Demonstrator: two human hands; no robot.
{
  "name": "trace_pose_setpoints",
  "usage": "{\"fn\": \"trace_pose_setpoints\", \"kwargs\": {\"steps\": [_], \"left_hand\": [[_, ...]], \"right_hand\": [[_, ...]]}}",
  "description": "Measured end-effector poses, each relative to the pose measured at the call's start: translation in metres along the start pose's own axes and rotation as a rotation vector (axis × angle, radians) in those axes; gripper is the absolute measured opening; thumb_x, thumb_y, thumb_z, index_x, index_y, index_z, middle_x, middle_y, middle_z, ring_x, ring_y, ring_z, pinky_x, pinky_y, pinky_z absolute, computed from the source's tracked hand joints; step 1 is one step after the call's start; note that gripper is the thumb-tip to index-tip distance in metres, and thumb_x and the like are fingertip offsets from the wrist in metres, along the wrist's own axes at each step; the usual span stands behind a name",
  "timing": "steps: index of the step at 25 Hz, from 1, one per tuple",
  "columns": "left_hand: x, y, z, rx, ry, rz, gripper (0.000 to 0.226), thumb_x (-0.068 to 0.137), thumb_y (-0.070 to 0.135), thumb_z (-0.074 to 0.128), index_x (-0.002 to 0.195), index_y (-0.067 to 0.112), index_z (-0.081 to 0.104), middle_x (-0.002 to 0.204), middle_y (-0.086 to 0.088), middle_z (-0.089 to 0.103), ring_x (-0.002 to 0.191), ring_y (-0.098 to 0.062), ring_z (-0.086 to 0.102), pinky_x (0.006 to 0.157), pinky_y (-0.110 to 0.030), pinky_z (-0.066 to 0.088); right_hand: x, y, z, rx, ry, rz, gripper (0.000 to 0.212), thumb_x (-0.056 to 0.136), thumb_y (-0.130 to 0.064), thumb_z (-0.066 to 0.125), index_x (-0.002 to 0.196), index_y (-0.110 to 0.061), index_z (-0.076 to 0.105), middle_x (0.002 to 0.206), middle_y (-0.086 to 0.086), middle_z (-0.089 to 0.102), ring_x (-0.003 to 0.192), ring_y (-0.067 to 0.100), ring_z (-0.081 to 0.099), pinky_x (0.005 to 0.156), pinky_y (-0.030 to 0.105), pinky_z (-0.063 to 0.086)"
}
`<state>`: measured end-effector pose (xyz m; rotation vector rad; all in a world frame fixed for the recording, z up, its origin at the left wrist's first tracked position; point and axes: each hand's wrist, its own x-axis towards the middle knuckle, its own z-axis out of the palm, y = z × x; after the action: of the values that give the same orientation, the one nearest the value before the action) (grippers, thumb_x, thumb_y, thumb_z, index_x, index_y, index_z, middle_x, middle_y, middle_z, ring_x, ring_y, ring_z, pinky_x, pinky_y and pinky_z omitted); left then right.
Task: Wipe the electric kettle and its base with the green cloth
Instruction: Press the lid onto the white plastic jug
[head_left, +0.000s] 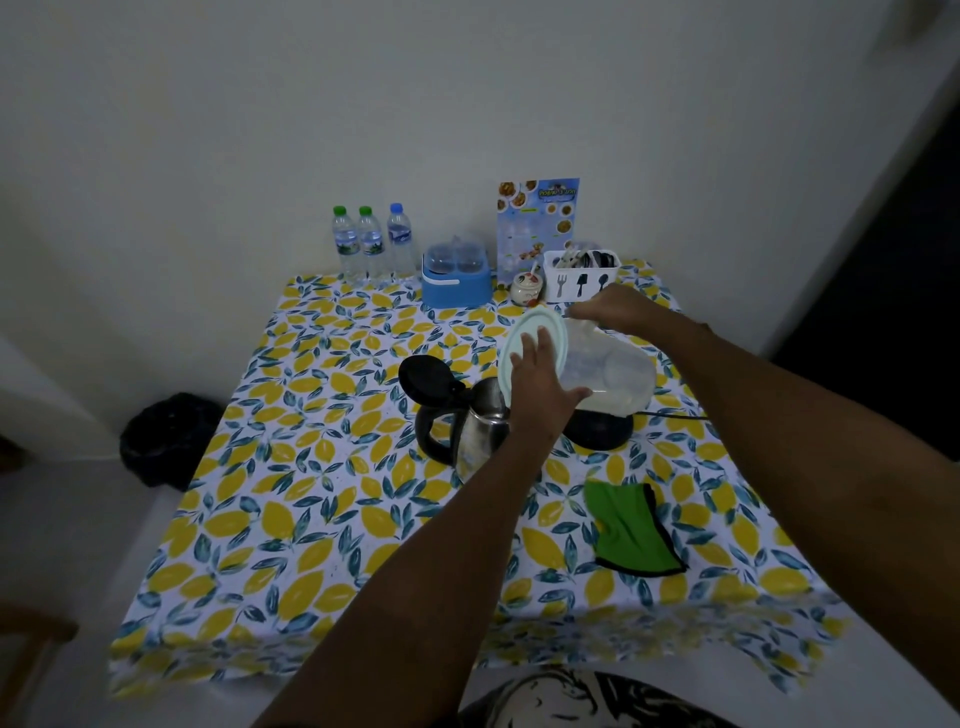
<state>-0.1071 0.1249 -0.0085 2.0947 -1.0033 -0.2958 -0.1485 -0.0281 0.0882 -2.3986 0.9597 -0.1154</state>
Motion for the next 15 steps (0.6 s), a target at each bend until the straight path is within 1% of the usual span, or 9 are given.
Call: {"fn": "trace_pose_setpoints", "kwargs": {"steps": [5, 8, 12, 15], "left_hand": [[-0.0011, 0.0021, -0.0062, -0.015, 0.0, 0.018, 0.11, 0.076, 0.038, 0.078, 0.153, 0.014, 0.003, 0.162, -0.018, 0.004, 0.15, -0.034, 0.005, 0.122, -0.049, 0.012], [-0.0021, 0.0037, -0.0084, -0.022, -0.009, 0.028, 0.109, 0.077, 0.036, 0.077, 0.153, 0.013, 0.002, 0.162, -0.018, 0.004, 0.15, -0.032, 0.003, 0.122, -0.048, 0.011], [-0.0027, 0.0047, -0.0094, -0.025, -0.004, 0.018, 0.109, 0.077, 0.037, 0.077, 0.153, 0.013, 0.003, 0.162, -0.017, 0.004, 0.15, -0.032, 0.004, 0.122, -0.049, 0.013], [-0.0025, 0.0067, -0.0109, -0.022, -0.012, 0.011, 0.11, 0.077, 0.038, 0.077, 0.153, 0.014, 0.002, 0.162, -0.017, 0.003, 0.149, -0.034, 0.004, 0.121, -0.05, 0.015]], "right_hand": [[0.0015, -0.0009, -0.0014, 0.024, -0.006, -0.01, 0.049, 0.083, -0.043, 0.065, 0.05, -0.016, 0.042, 0.05, 0.004, 0.042, 0.047, 0.017, 0.04, 0.05, 0.029, 0.028], [0.0042, 0.0018, -0.0013, 0.011, -0.013, -0.019, 0.049, 0.082, -0.047, 0.064, 0.05, -0.016, 0.044, 0.05, 0.003, 0.042, 0.047, 0.017, 0.04, 0.051, 0.03, 0.028], [0.0081, 0.0033, -0.0011, -0.007, -0.015, -0.023, 0.049, 0.08, -0.053, 0.062, 0.054, -0.014, 0.05, 0.053, 0.004, 0.048, 0.05, 0.018, 0.045, 0.055, 0.031, 0.033], [0.0091, 0.0025, -0.0027, -0.01, -0.017, -0.022, 0.049, 0.08, -0.053, 0.061, 0.056, -0.012, 0.052, 0.056, 0.006, 0.052, 0.051, 0.018, 0.047, 0.058, 0.031, 0.035]]}}
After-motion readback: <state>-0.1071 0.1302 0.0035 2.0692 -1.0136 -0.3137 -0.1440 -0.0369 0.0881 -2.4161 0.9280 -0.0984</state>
